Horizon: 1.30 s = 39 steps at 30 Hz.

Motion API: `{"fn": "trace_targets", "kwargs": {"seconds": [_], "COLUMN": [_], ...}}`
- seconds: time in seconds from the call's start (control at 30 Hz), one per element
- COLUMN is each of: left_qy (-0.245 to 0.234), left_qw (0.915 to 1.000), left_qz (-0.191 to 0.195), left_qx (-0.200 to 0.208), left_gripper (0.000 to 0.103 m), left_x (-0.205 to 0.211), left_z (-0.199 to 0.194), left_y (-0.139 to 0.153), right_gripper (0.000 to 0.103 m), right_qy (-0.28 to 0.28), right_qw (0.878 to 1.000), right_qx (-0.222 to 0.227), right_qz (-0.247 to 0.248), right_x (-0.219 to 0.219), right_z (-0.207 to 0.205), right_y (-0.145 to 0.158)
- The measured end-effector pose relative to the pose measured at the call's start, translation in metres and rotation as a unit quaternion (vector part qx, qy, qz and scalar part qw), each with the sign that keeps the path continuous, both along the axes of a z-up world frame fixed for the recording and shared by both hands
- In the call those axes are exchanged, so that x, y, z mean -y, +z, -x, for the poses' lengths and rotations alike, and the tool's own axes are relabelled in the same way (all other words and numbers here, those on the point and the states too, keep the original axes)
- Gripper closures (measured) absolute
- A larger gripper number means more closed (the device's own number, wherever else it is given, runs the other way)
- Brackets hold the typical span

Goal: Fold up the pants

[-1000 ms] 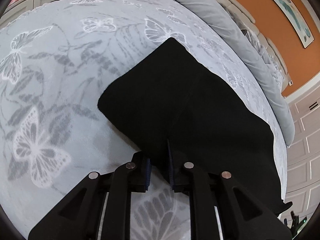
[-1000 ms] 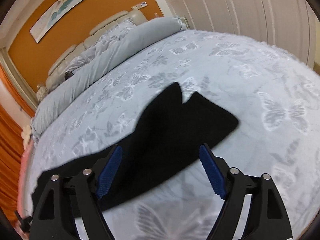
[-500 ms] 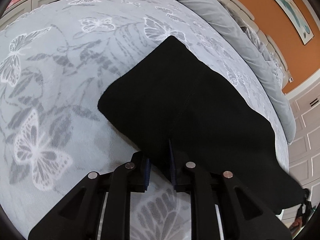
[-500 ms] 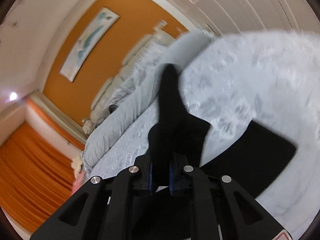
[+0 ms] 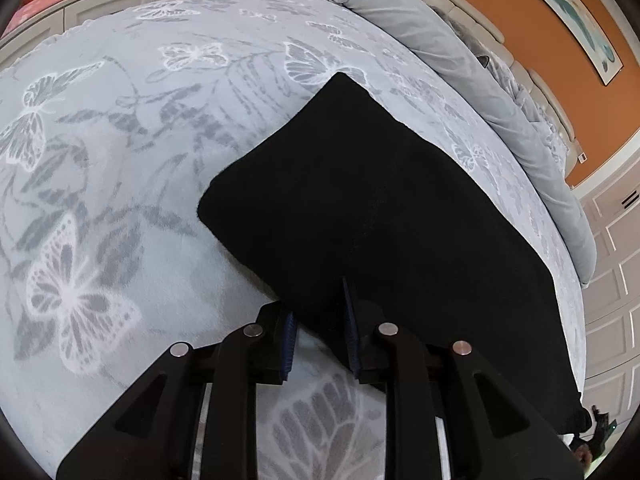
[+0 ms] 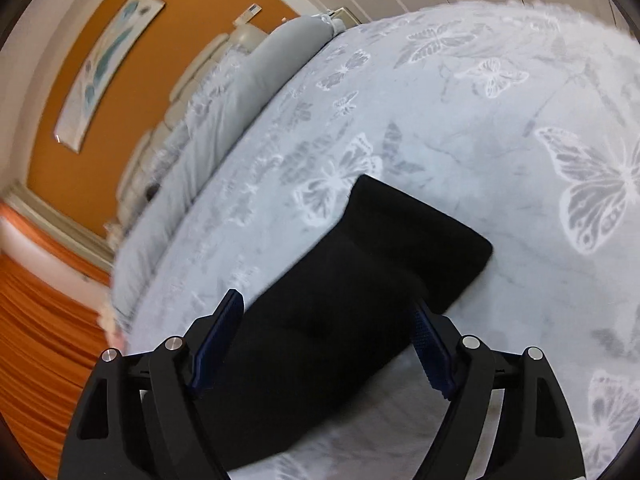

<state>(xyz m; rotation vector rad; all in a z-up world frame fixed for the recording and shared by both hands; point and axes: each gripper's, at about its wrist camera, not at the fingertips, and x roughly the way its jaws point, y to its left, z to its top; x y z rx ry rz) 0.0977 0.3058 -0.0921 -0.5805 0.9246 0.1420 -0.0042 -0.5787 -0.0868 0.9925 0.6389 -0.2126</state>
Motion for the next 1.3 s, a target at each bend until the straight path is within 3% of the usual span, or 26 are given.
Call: {"fn": "trace_targets", "kwargs": {"seconds": [0.03, 0.07, 0.1, 0.13, 0.23, 0.3, 0.37, 0.4, 0.43, 0.47, 0.53, 0.6, 0.63, 0.67, 0.7, 0.73, 0.83, 1.03, 1.07, 1.13, 1.17, 1.2, 1.27, 1.3], "left_qy": [0.000, -0.001, 0.000, 0.001, 0.004, 0.005, 0.007, 0.007, 0.007, 0.008, 0.009, 0.009, 0.009, 0.010, 0.011, 0.011, 0.014, 0.037, 0.038, 0.030, 0.029, 0.030, 0.037, 0.039], "left_qw": [1.0000, 1.0000, 1.0000, 1.0000, 1.0000, 1.0000, 1.0000, 1.0000, 1.0000, 1.0000, 0.9999, 0.9999, 0.9999, 0.9999, 0.9999, 0.9998, 0.9994, 0.9973, 0.9969, 0.9972, 0.9972, 0.9972, 0.9969, 0.9970], "left_qz": [-0.003, -0.005, -0.004, -0.002, 0.000, -0.002, -0.002, -0.002, -0.002, -0.001, 0.002, 0.001, -0.001, -0.002, -0.004, -0.010, -0.028, -0.043, -0.051, -0.059, -0.062, -0.063, -0.057, -0.054], "left_qx": [0.000, -0.002, -0.003, -0.004, -0.003, -0.001, 0.001, 0.003, 0.004, 0.005, 0.007, 0.010, 0.011, 0.011, 0.010, 0.010, 0.016, 0.047, 0.047, 0.034, 0.030, 0.029, 0.039, 0.040], "left_gripper": [0.082, 0.082, 0.082, 0.082, 0.082, 0.082, 0.082, 0.082, 0.082, 0.082, 0.082, 0.082, 0.082, 0.082, 0.082, 0.082, 0.083, 0.084, 0.084, 0.082, 0.082, 0.082, 0.082, 0.082], "left_x": [0.001, 0.001, 0.001, 0.001, 0.000, 0.002, 0.002, 0.002, 0.002, 0.002, 0.002, 0.002, 0.003, 0.003, 0.003, 0.004, 0.009, 0.003, 0.002, 0.001, 0.001, 0.000, -0.004, -0.005], "left_z": [0.000, 0.000, 0.000, 0.000, 0.000, -0.001, -0.001, 0.000, 0.001, 0.002, 0.004, 0.006, 0.007, 0.007, 0.007, 0.007, 0.008, 0.007, 0.005, 0.002, 0.003, 0.006, 0.014, 0.016], "left_y": [0.000, 0.000, 0.001, 0.001, 0.001, 0.000, 0.000, 0.000, -0.001, -0.001, -0.001, -0.002, -0.002, -0.002, -0.001, 0.000, 0.008, 0.023, 0.025, 0.023, 0.021, 0.021, 0.021, 0.021], "right_gripper": [0.026, 0.055, 0.093, 0.095, 0.095, 0.096, 0.095, 0.089, 0.088, 0.092, 0.078, 0.030, 0.029, 0.039, 0.081, 0.099, 0.099, 0.100, 0.099, 0.090, 0.082, 0.065, 0.054, 0.054], "right_qy": [-0.003, 0.002, 0.017, 0.019, 0.022, 0.016, -0.008, -0.011, -0.016, -0.013, -0.004, -0.001, -0.004, 0.005, 0.025, 0.032, 0.032, 0.018, 0.006, -0.026, -0.042, -0.054, -0.100, -0.113], "right_qw": [1.000, 1.000, 1.000, 1.000, 0.992, 0.987, 0.996, 0.999, 1.000, 0.999, 0.999, 0.999, 0.998, 0.997, 0.997, 0.996, 0.997, 0.982, 0.982, 0.984, 0.986, 0.987, 0.982, 0.980], "right_qx": [0.007, 0.014, 0.012, 0.023, 0.126, 0.148, 0.077, 0.041, -0.015, -0.029, -0.023, 0.001, 0.007, 0.003, -0.008, -0.019, 0.010, 0.141, 0.134, 0.072, 0.041, 0.018, -0.027, -0.035], "right_qz": [-0.007, -0.008, -0.004, -0.004, 0.022, 0.056, 0.047, 0.029, 0.013, 0.011, 0.037, 0.050, 0.060, 0.072, 0.078, 0.076, 0.075, 0.122, 0.134, 0.159, 0.155, 0.150, 0.157, 0.161], "right_x": [0.001, 0.003, 0.004, 0.005, 0.005, 0.010, 0.030, 0.036, 0.039, 0.039, 0.033, 0.024, 0.020, 0.016, 0.011, 0.012, 0.009, 0.009, 0.012, 0.020, 0.026, 0.031, 0.043, 0.047], "right_z": [-0.002, -0.009, -0.016, -0.017, -0.014, -0.011, -0.015, -0.018, -0.019, -0.020, -0.019, -0.014, -0.012, -0.015, -0.022, -0.028, -0.033, -0.028, -0.028, -0.027, -0.025, -0.023, -0.010, -0.004], "right_y": [0.000, -0.002, -0.002, 0.002, 0.042, 0.052, 0.014, -0.006, -0.031, -0.039, -0.024, -0.005, -0.003, -0.002, -0.005, -0.009, 0.003, 0.073, 0.075, 0.064, 0.054, 0.047, 0.037, 0.035]}}
